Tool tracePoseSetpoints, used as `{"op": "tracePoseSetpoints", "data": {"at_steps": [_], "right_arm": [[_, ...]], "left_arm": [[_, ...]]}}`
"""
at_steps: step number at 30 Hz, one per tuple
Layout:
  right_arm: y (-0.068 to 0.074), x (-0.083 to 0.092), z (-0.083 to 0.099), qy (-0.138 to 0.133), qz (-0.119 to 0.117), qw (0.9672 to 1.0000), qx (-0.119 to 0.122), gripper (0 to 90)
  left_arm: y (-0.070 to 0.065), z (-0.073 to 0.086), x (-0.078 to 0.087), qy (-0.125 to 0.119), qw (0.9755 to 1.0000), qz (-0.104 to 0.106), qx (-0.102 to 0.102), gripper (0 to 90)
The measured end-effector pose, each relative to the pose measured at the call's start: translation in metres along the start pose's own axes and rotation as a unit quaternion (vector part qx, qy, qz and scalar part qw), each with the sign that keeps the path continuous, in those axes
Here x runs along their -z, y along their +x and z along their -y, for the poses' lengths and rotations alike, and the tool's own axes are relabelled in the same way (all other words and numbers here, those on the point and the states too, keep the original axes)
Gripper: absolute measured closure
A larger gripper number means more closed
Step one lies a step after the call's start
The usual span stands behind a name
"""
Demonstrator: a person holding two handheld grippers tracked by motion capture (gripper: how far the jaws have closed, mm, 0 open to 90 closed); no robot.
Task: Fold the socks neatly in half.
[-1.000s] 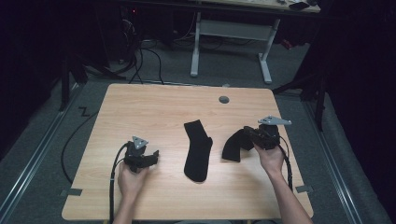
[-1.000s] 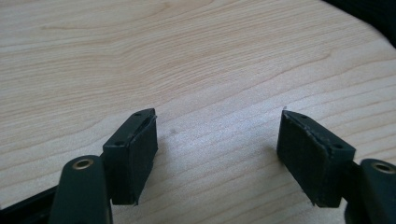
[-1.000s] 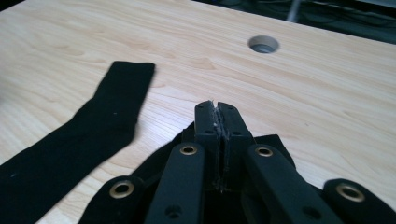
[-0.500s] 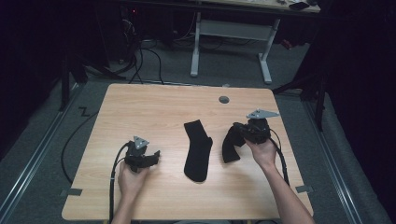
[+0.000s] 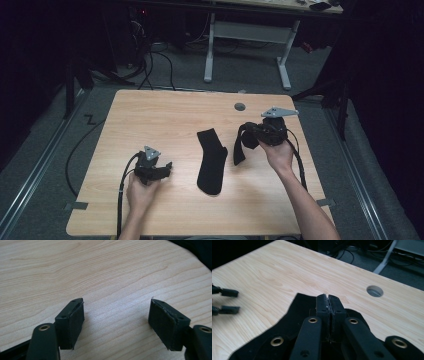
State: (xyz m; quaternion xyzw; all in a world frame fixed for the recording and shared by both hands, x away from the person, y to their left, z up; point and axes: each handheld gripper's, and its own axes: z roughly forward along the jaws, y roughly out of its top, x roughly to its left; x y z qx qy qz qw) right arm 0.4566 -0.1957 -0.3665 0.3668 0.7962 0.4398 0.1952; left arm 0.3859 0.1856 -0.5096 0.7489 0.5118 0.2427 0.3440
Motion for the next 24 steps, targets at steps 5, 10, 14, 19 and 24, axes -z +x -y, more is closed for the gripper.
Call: {"op": "tracePoseSetpoints", "data": {"at_steps": [5,10,14,19,24], "right_arm": [[0.006,-0.001,-0.004,-0.015,-0.024,0.9993,-0.024,87.9],[0.006,-0.003,-0.013,-0.021,-0.019,0.9990,-0.034,87.9],[0.005,-0.006,-0.021,-0.018,-0.027,0.9986,-0.041,87.9],[0.006,-0.025,-0.029,-0.003,-0.020,0.9987,-0.047,87.9],[0.008,-0.037,-0.042,0.009,-0.011,0.9992,-0.037,87.9]], "left_arm": [[-0.001,0.000,0.000,0.001,1.0000,0.003,-0.004,26.7],[-0.001,0.000,0.000,0.002,1.0000,0.005,-0.006,25.6],[-0.001,0.000,0.000,0.002,1.0000,0.006,-0.006,25.6],[-0.001,0.000,0.000,0.003,1.0000,0.005,-0.006,25.3],[-0.001,0.000,0.000,0.003,1.0000,0.005,-0.006,25.3]]}}
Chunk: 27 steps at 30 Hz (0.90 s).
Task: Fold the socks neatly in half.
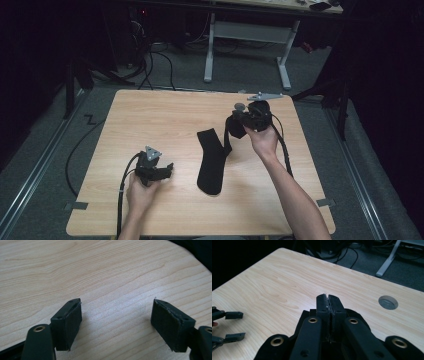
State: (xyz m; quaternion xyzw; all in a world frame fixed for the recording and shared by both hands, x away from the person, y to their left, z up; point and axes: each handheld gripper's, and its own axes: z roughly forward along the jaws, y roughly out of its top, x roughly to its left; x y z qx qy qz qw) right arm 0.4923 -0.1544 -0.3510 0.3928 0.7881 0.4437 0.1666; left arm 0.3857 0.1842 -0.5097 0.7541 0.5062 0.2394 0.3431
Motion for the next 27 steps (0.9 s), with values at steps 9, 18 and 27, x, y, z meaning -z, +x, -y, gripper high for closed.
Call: {"op": "tracePoseSetpoints", "data": {"at_steps": [9,18,27], "right_arm": [[0.009,-0.023,-0.032,-0.010,0.023,0.9996,-0.014,87.9],[0.029,-0.026,0.006,0.010,0.028,0.9994,-0.016,87.8],[0.045,-0.012,0.062,0.038,0.002,0.9993,-0.003,87.6]], "left_arm": [[-0.001,0.001,0.002,0.000,1.0000,0.000,0.000,25.3],[-0.001,0.001,0.002,0.001,1.0000,0.000,0.000,25.4],[-0.001,0.002,0.002,0.000,1.0000,0.001,0.003,25.4]]}}
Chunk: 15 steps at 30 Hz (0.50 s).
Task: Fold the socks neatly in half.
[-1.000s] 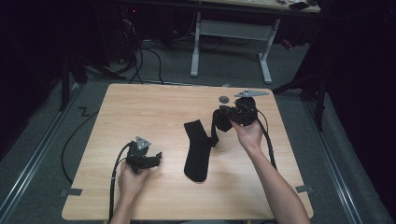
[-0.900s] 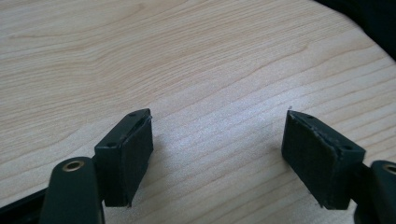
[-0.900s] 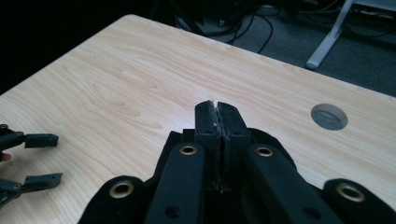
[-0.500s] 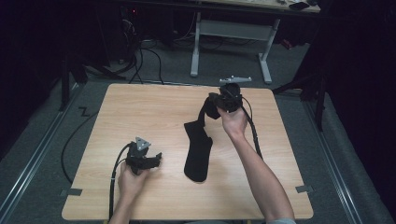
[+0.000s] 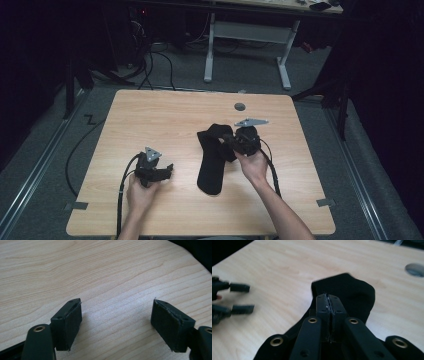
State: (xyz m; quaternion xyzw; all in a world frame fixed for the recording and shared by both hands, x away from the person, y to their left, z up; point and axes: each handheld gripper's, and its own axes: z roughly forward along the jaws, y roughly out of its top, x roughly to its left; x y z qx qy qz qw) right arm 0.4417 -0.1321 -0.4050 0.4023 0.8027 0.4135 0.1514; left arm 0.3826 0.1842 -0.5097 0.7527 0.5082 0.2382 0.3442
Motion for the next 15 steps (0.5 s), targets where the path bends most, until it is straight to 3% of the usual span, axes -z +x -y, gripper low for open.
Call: {"op": "tracePoseSetpoints", "data": {"at_steps": [2,3,6,10,15], "right_arm": [[0.004,-0.001,0.017,0.013,-0.016,0.9998,0.000,87.5],[0.004,-0.001,0.017,0.013,-0.016,0.9998,0.000,87.5],[0.003,-0.009,0.040,0.036,-0.029,0.9989,0.002,87.5],[0.001,-0.016,0.052,0.044,-0.035,0.9984,-0.006,87.5],[0.008,-0.030,0.059,0.052,-0.031,0.9981,0.014,87.1]], "left_arm": [[0.000,0.000,0.000,0.000,1.0000,-0.001,-0.001,25.3],[0.000,0.000,0.000,0.000,1.0000,-0.001,-0.001,25.3],[0.001,0.000,0.000,-0.003,0.9998,0.022,-0.001,24.8],[-0.003,-0.001,0.000,-0.008,0.9994,0.033,0.004,25.2],[-0.015,-0.005,-0.002,-0.007,0.9985,0.055,0.003,26.0]]}}
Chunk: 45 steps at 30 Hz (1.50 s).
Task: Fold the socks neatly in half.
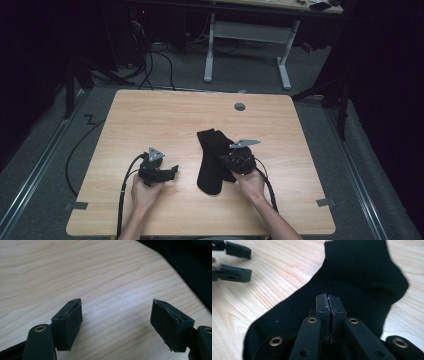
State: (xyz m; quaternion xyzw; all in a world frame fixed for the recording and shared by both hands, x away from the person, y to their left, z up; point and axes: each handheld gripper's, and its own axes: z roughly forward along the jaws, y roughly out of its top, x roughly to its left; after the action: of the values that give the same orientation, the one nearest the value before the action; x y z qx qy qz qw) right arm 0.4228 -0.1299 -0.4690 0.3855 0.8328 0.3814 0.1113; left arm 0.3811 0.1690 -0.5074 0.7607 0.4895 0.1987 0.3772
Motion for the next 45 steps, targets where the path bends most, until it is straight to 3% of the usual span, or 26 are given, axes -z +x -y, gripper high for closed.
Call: {"op": "tracePoseSetpoints", "data": {"at_steps": [5,9,13,16,18,20,26,29,32,33,35,37,42,45], "right_arm": [[-0.001,-0.019,0.005,0.012,-0.002,0.9999,0.004,84.1],[0.000,-0.028,0.005,0.009,0.001,0.9998,0.019,71.1],[-0.001,-0.012,0.005,-0.020,0.000,0.9997,0.017,64.4],[-0.003,0.017,0.011,-0.048,0.016,0.9983,0.029,65.4],[-0.003,0.023,0.017,-0.043,0.013,0.9983,0.037,66.0],[-0.005,0.025,0.027,-0.033,-0.001,0.9990,0.029,65.9],[-0.008,0.021,0.045,-0.020,-0.012,0.9995,0.022,64.2],[-0.004,0.018,0.048,-0.017,-0.020,0.9993,0.025,65.5],[0.000,0.012,0.047,-0.004,-0.015,0.9990,0.043,72.3],[-0.001,0.005,0.046,0.012,-0.011,0.9986,0.050,79.9],[-0.002,0.003,0.046,0.009,-0.011,0.9986,0.051,83.2],[-0.003,-0.001,0.041,0.012,0.003,0.9981,0.060,88.6],[-0.005,-0.006,0.033,0.019,0.016,0.9975,0.066,89.6],[-0.002,0.000,0.029,0.004,0.011,0.9976,0.068,89.7]], "left_arm": [[-0.020,-0.009,-0.005,0.000,0.9996,0.022,-0.016,25.7],[-0.031,-0.015,-0.012,-0.001,0.9994,0.029,-0.020,25.2],[-0.040,-0.016,-0.014,0.000,0.9992,0.028,-0.027,25.1],[-0.045,-0.016,-0.015,0.010,0.9990,0.034,-0.025,22.2],[-0.051,-0.016,-0.016,0.009,0.9988,0.031,-0.037,22.3],[-0.052,-0.016,-0.016,0.011,0.9987,0.033,-0.038,21.5],[-0.059,-0.016,-0.019,0.021,0.9981,0.025,-0.053,21.8],[-0.062,-0.016,-0.022,0.025,0.9978,0.021,-0.058,22.3],[-0.064,-0.016,-0.024,0.029,0.9976,0.013,-0.062,23.2],[-0.066,-0.017,-0.026,0.029,0.9976,0.007,-0.063,23.7],[-0.066,-0.017,-0.026,0.028,0.9976,0.005,-0.063,23.8],[-0.065,-0.019,-0.029,0.025,0.9978,0.001,-0.061,24.3],[-0.064,-0.019,-0.031,0.018,0.9982,-0.001,-0.057,24.3],[-0.063,-0.019,-0.033,0.011,0.9982,0.003,-0.060,24.3]]}}
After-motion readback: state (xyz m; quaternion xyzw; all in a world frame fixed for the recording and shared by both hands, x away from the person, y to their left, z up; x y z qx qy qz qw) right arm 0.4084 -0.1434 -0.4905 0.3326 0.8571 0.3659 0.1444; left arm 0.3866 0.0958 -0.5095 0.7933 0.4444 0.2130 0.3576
